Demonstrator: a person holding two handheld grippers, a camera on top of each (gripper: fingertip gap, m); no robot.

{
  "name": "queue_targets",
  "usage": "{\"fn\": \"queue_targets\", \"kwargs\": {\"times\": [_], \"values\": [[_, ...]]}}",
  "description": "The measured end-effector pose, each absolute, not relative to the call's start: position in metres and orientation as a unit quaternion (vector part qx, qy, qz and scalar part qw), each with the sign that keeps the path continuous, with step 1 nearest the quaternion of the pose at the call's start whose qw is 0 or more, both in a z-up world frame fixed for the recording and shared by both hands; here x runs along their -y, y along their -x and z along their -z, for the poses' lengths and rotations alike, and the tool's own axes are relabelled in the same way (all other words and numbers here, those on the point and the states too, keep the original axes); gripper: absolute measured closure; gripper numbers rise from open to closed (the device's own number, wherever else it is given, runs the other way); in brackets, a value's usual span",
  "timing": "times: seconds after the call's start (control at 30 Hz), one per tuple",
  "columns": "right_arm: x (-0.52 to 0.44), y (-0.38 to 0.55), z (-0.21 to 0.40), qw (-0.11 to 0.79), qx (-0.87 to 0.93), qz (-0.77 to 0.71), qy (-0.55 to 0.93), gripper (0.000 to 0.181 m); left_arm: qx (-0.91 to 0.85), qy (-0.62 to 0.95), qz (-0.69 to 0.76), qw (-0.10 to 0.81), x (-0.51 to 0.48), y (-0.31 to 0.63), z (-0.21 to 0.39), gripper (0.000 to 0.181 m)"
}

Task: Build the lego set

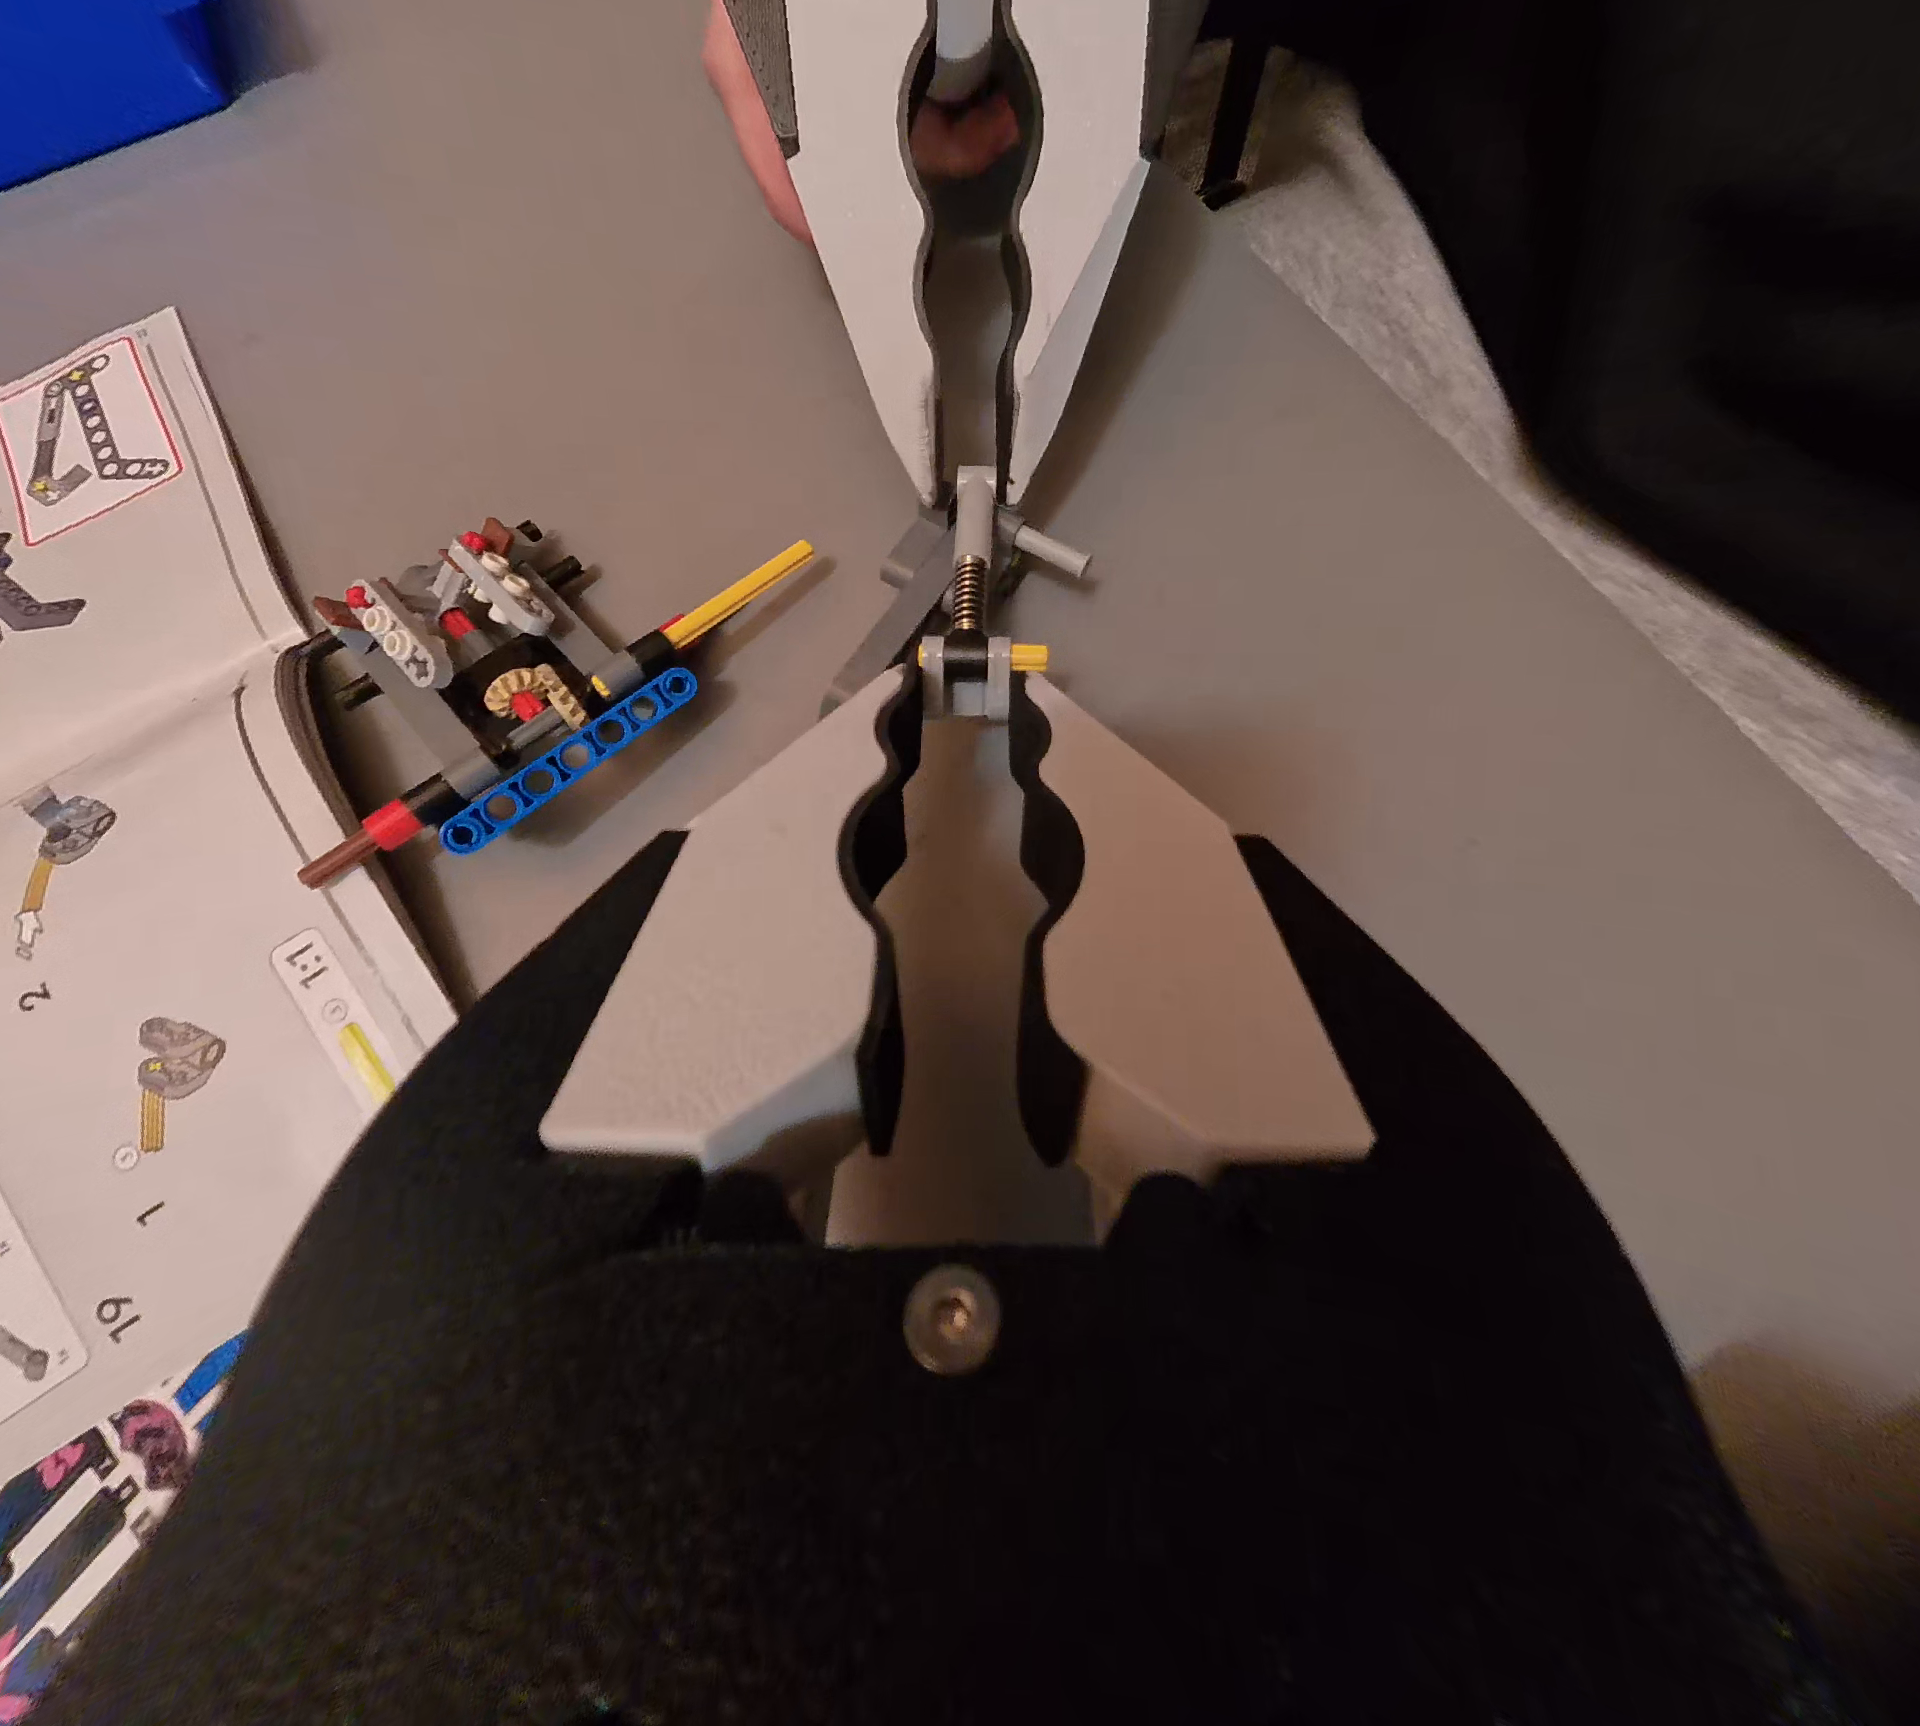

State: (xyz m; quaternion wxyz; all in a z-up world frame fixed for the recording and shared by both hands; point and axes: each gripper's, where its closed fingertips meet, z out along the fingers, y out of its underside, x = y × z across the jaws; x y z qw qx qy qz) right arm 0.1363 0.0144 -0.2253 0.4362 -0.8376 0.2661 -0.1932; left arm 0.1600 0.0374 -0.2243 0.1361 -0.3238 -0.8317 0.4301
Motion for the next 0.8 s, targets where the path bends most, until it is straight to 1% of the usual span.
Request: {"fn": "queue_targets", "kwargs": {"times": [0.4, 0.5, 0.67, 0.8], "values": [[-0.013, -0.139, 0.226, 0.431, -0.27, 0.203, 0.837, 0.175, 0.841, 0.306, -0.425, 0.135, -0.037, -0.161, 0.223, 0.168], [-0.013, -0.139, 0.226, 0.431, -0.269, 0.204, 0.837, 0.175, 0.85, 0.286, -0.422, 0.131, -0.04, -0.165, 0.221, 0.161], [-0.013, -0.14, 0.225, 0.429, -0.266, 0.21, 0.837, 0.175, 0.85, 0.281, -0.433, 0.104, -0.04, -0.165, 0.201, 0.156], [-0.013, -0.14, 0.225, 0.428, -0.265, 0.216, 0.836, 0.175, 0.866, 0.323, -0.376, 0.062, -0.03, -0.153, 0.208, 0.159]]}}
